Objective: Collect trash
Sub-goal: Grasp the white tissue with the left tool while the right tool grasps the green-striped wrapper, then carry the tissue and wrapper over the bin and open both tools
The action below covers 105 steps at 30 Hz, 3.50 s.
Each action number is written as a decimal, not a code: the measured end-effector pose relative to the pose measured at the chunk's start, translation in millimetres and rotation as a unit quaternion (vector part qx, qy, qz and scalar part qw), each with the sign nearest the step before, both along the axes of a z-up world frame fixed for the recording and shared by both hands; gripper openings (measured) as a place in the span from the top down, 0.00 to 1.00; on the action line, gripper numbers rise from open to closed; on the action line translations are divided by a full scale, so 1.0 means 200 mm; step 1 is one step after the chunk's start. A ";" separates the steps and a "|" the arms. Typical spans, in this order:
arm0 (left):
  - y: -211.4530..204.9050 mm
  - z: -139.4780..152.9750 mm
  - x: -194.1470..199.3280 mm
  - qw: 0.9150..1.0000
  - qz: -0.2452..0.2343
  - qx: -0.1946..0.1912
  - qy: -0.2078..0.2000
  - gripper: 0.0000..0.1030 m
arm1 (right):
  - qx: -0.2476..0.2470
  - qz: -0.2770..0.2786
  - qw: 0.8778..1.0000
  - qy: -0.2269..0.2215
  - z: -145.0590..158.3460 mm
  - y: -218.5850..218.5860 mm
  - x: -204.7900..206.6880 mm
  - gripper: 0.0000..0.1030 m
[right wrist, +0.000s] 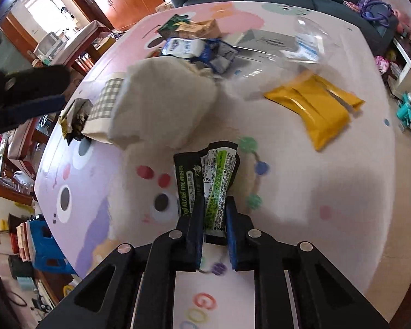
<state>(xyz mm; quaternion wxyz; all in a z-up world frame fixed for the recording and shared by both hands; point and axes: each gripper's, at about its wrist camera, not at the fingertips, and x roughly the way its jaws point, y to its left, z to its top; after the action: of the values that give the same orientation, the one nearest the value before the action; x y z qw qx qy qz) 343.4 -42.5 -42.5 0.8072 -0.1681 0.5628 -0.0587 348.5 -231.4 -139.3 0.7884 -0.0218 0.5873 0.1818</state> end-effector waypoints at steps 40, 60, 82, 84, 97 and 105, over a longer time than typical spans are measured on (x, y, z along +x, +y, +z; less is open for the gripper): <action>-0.02 0.20 -0.56 0.994 -0.037 0.067 -0.077 0.85 | 0.055 -0.073 0.995 -0.029 0.25 -0.04 -0.33 0.86; 0.37 0.45 -1.74 0.983 -0.074 0.062 -0.155 0.85 | 0.085 -0.129 0.983 -0.101 0.52 0.36 -1.51 0.86; 0.20 -0.31 -2.04 0.994 -0.088 0.062 0.003 0.85 | 0.067 -0.148 0.986 0.042 -0.05 0.26 -2.02 0.86; 0.18 -0.43 -2.02 0.995 -0.081 0.064 0.015 0.85 | 0.065 -0.155 0.984 0.062 -0.17 0.22 -2.02 0.86; 0.13 -1.13 -1.83 0.994 -0.058 0.076 0.050 0.85 | 0.044 -0.175 0.979 0.099 -0.79 0.15 -1.85 0.86; 0.07 -1.59 -1.72 0.993 -0.062 0.079 0.065 0.84 | 0.047 -0.188 0.976 0.099 -1.23 0.16 -1.68 0.86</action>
<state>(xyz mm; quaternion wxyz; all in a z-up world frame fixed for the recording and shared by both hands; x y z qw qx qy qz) 0.4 -28.5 -361.0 0.7747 -0.0721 0.6259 -0.0532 12.9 -199.9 -386.2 0.7464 0.1443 0.6469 0.0591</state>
